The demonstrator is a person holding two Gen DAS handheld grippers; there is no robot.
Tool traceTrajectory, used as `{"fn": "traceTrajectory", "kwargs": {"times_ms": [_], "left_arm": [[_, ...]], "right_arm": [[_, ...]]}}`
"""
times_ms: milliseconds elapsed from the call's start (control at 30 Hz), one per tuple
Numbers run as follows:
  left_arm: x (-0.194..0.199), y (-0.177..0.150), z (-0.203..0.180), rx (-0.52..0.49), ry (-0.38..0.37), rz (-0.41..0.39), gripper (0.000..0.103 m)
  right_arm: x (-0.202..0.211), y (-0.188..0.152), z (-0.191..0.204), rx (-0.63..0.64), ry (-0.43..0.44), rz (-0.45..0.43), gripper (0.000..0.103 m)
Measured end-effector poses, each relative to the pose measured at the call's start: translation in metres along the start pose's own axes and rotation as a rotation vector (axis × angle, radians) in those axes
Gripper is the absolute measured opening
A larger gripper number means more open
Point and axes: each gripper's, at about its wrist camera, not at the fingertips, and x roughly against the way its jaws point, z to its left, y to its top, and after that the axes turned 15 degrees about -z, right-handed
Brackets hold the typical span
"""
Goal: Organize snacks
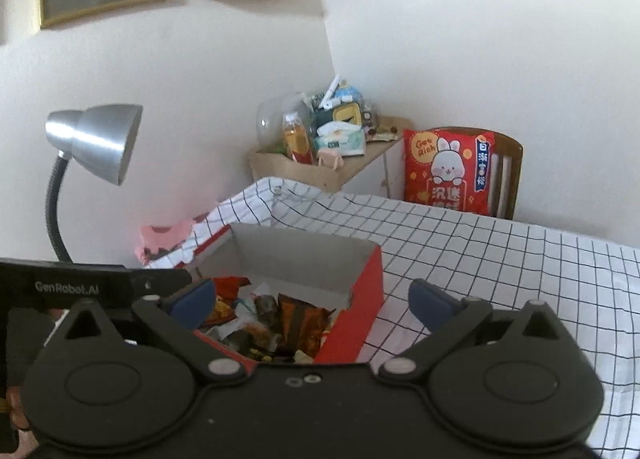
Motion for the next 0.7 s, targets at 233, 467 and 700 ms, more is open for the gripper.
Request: {"fn": "traceTrajectory", "kwargs": {"times_ms": [233,467,700], "left_arm": [[0.005,-0.001,-0.007,0.003,-0.006,-0.002,0.102],[0.007,-0.002,-0.010,0.012,-0.005,0.005,0.101],[0.009,-0.004,-0.014,-0.006,0.016,0.004,0.102]], "right_arm": [[0.013,-0.004,0.010,0.143,-0.049,-0.053,0.103],[0.019,-0.005,0.007,0.109,-0.078,-0.070,0.103],[0.021,-0.005,0.003,0.066,-0.079,-0.066,0.103]]}}
